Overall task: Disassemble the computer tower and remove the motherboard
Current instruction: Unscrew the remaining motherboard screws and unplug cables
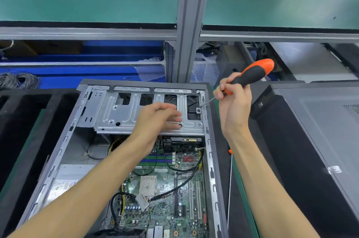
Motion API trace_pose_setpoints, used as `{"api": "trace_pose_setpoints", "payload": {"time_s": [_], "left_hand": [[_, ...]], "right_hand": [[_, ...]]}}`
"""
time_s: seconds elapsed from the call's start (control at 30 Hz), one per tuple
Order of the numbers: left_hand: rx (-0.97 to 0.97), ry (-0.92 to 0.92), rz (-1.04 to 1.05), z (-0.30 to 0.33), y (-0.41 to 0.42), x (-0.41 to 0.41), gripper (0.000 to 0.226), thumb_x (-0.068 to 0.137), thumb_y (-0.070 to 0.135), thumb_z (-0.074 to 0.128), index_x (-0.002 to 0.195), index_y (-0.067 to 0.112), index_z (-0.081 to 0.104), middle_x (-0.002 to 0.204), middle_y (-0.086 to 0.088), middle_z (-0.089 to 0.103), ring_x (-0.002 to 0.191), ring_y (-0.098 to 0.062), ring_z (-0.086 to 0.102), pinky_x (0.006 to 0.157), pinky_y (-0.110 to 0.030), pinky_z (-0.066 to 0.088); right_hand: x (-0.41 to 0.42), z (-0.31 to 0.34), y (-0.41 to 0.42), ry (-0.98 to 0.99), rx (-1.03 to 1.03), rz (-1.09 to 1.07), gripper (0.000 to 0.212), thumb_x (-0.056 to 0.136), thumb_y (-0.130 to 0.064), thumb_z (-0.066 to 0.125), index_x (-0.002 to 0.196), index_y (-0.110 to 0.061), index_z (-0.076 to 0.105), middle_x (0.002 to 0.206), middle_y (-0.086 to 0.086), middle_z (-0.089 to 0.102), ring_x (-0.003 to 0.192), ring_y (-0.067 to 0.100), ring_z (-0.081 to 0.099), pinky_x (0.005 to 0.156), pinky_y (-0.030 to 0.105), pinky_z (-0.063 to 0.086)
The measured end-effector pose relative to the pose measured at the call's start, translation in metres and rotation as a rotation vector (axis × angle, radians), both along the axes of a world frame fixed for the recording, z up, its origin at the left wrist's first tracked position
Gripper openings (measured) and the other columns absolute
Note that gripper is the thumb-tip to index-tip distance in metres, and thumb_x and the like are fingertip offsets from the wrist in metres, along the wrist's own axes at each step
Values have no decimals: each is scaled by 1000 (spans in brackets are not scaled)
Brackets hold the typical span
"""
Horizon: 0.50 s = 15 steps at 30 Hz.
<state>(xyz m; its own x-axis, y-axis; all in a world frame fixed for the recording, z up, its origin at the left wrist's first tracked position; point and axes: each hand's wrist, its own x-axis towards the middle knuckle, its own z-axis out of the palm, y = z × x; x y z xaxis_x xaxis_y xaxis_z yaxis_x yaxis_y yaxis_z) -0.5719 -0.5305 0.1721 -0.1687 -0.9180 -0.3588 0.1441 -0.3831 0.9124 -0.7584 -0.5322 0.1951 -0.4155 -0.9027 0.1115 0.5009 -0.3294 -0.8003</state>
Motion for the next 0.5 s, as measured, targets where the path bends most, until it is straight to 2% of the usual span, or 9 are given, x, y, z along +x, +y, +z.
{"api": "trace_pose_setpoints", "payload": {"time_s": [0.13,0.5], "left_hand": [[337,355,74,11,-9,-13,18,91,-1,54,105,-7,64,90,-20,72,79,-26,74,65,-28,60],[393,335,64,19,-20,-31,23,96,1,45,110,-10,60,106,-25,65,97,-33,68,75,-34,59]], "right_hand": [[3,-2,-3,33,32,25,15,78,2,44,86,-11,44,75,4,41,60,14,36,60,24,32],[2,1,-4,189,35,87,13,80,-1,46,84,-13,48,68,-4,46,57,13,36,59,22,35]]}}
